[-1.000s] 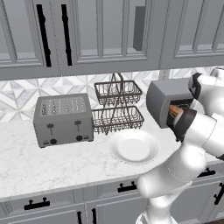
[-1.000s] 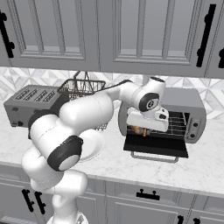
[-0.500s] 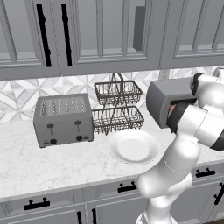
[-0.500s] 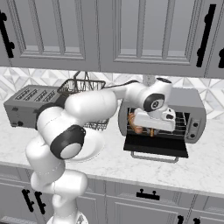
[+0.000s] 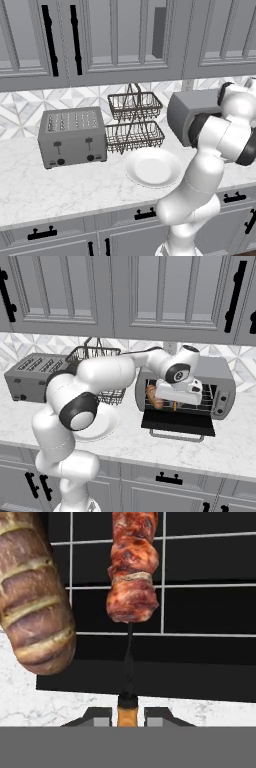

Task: Pick up the kebab skewer and baguette bread, and place them inside the toaster oven. Close the toaster oven door and start by setting the timer.

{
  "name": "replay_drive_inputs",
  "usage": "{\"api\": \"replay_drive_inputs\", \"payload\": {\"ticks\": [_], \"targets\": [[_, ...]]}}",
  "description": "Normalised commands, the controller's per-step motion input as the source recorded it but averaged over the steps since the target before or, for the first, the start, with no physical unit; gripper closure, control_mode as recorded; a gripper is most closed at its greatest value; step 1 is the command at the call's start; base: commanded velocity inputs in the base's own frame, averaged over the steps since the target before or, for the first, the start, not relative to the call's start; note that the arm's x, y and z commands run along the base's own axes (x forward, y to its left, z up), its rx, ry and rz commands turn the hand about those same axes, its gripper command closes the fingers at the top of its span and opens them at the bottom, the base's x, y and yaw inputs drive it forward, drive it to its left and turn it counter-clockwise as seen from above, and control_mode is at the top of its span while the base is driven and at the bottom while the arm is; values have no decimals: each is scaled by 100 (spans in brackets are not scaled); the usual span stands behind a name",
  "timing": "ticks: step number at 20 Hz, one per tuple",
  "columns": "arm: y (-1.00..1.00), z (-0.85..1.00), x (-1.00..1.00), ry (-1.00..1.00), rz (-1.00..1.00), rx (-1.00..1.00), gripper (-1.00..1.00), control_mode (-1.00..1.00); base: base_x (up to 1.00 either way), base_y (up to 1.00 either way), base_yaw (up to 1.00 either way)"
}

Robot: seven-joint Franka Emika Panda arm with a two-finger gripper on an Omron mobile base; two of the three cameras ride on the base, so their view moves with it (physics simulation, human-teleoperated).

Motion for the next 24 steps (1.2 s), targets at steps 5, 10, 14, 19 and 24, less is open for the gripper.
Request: {"api": "replay_drive_inputs", "payload": {"ticks": [5, 10, 14, 19, 24], "targets": [[0, -19, 19, -2, 0, 0, 100, -100, 0, 0, 0], [0, -1, 10, -1, 0, 0, 100, -100, 0, 0, 0], [0, 0, 16, -1, 0, 0, 100, -100, 0, 0, 0], [0, -2, 18, 0, 0, 0, 100, -100, 0, 0, 0], [0, -15, 6, -4, 0, 0, 100, -100, 0, 0, 0]]}}
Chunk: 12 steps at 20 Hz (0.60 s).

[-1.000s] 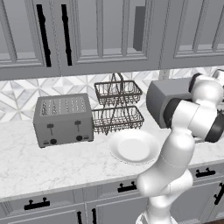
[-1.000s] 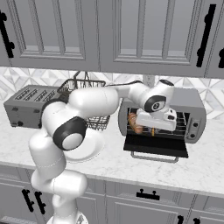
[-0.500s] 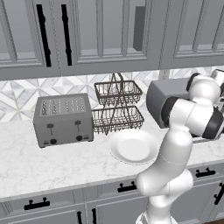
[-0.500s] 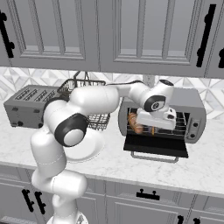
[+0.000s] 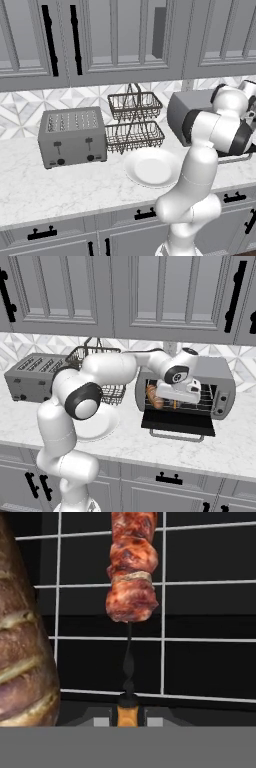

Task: Pick up the kebab skewer and baguette bread, and place them inside the toaster oven. Close the toaster oven door and start by setting the timer.

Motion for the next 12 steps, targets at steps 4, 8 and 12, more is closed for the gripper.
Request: {"api": "replay_drive_inputs", "payload": {"ticks": [4, 8, 12], "targets": [[0, -11, 0, -8, 0, 0, -100, -100, 0, 0, 0], [0, -6, 0, -9, 0, 0, -100, -100, 0, 0, 0], [0, -2, 0, -9, 0, 0, -100, -100, 0, 0, 0]]}}
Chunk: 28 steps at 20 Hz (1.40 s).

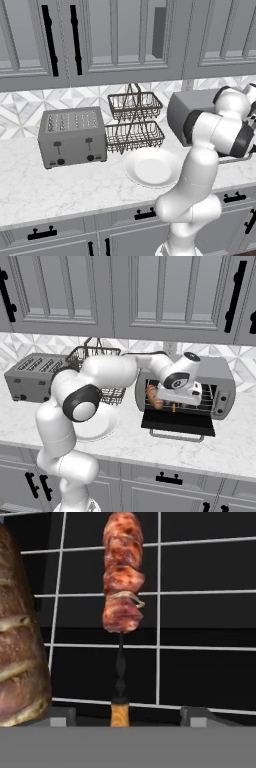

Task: Pick up the kebab skewer and baguette bread, and place them inside the toaster oven. Close the toaster oven door and start by setting the timer.

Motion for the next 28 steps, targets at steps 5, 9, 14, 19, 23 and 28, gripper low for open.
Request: {"api": "replay_drive_inputs", "payload": {"ticks": [5, 9, 14, 19, 23, 28], "targets": [[0, 7, 0, -5, 0, 0, -100, -100, 0, 0, 0], [0, 42, -1, -6, 0, 0, -100, -100, 0, 0, 0], [-5, 20, -46, 0, 0, 0, -100, -100, 0, 0, 0], [0, -20, -62, 0, 0, -1, -100, -100, 0, 0, 0], [0, -35, -22, 1, 0, -1, -100, -100, 0, 0, 0], [-1, -40, 0, 6, -1, -3, -100, -100, 0, 0, 0]]}}
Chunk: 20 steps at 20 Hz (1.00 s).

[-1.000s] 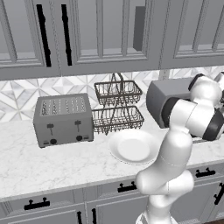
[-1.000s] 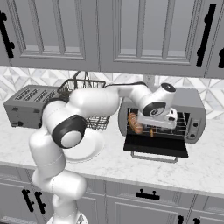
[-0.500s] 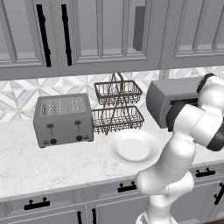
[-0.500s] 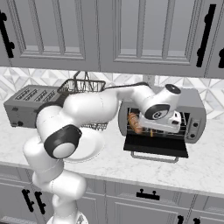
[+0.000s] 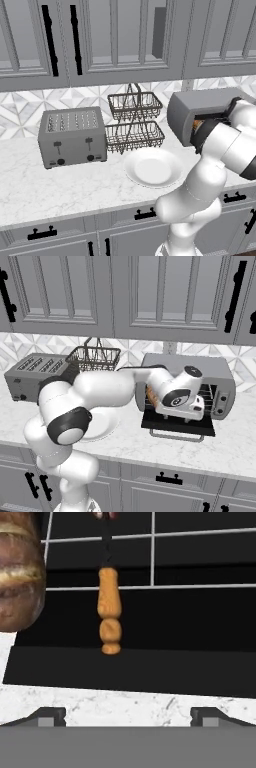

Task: Pick up the kebab skewer and baguette bread, and place them inside the toaster oven. Close the toaster oven door and start by setting the timer.

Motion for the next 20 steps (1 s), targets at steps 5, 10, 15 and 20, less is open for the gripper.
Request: {"api": "replay_drive_inputs", "payload": {"ticks": [5, 10, 15, 20], "targets": [[-18, -21, 0, 7, 0, -6, -100, -100, 0, 0, 0], [-17, -11, 1, 1, -2, -6, -100, -100, 0, 0, 0], [-13, -13, 10, 0, -12, -6, -100, -100, 0, 0, 0], [-13, -23, 13, 0, -16, -4, -100, -100, 0, 0, 0]]}}
